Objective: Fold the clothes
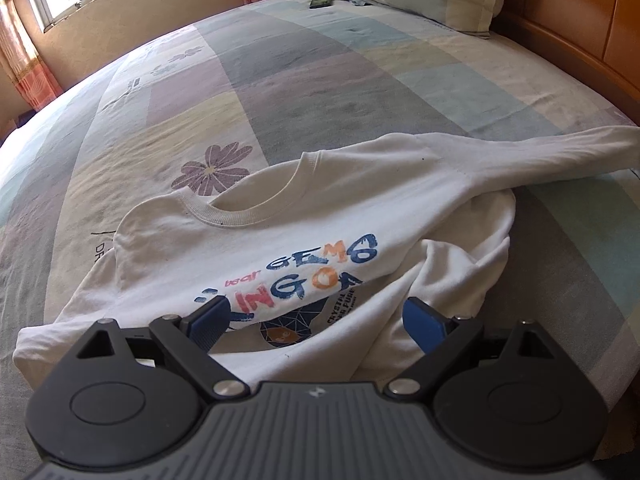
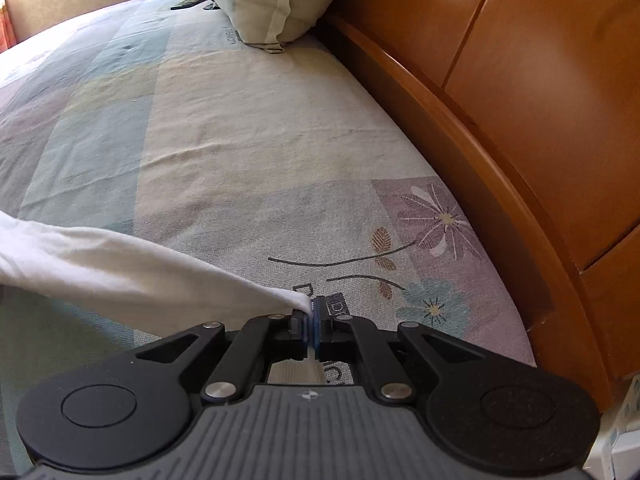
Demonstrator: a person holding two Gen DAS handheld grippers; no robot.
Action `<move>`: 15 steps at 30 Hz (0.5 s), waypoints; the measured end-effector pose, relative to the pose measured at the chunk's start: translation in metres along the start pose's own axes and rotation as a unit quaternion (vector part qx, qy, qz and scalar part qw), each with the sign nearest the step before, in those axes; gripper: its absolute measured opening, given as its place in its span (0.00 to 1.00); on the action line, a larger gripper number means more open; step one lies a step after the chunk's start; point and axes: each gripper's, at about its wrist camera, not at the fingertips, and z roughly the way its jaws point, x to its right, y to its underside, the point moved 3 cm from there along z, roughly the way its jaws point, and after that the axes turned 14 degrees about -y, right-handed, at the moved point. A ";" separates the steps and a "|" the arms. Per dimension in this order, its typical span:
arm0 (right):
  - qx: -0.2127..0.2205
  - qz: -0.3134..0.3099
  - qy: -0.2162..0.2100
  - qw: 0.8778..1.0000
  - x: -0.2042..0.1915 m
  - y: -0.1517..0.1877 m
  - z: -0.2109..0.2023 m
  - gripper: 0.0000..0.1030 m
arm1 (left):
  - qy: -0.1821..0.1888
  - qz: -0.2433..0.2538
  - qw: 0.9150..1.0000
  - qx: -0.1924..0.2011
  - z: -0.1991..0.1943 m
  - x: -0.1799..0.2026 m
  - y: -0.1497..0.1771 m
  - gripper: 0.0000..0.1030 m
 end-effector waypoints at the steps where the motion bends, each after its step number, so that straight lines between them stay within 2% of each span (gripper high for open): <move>1: -0.005 0.012 -0.002 1.000 0.006 -0.003 0.008 0.06 | 0.001 0.004 1.000 0.002 -0.002 0.002 0.000 0.90; 2: -0.009 0.022 -0.004 1.000 0.011 -0.006 0.017 0.08 | 0.002 0.009 1.000 0.004 -0.003 0.005 0.001 0.90; 3: -0.010 0.024 0.003 1.000 0.012 -0.007 0.020 0.15 | 0.002 0.011 1.000 0.006 -0.005 0.006 0.002 0.90; 4: -0.009 0.023 0.014 1.000 0.012 -0.008 0.022 0.27 | 0.002 0.014 1.000 0.007 -0.007 0.006 0.003 0.90; 7: -0.007 0.019 0.045 0.999 0.010 -0.011 0.027 0.41 | -0.005 0.006 1.000 0.001 -0.008 0.003 0.006 0.90; 10: -0.003 0.010 0.069 0.998 0.003 -0.010 0.019 0.50 | -0.014 -0.007 1.000 -0.007 -0.006 -0.003 0.006 0.90; 12: 0.000 0.000 0.081 0.997 -0.002 -0.009 0.009 0.52 | -0.014 -0.009 1.000 -0.007 -0.007 -0.004 0.005 0.90; 15: 0.029 0.002 0.040 0.999 -0.018 -0.007 -0.014 0.57 | -0.016 -0.007 1.000 -0.003 -0.008 -0.003 0.003 0.90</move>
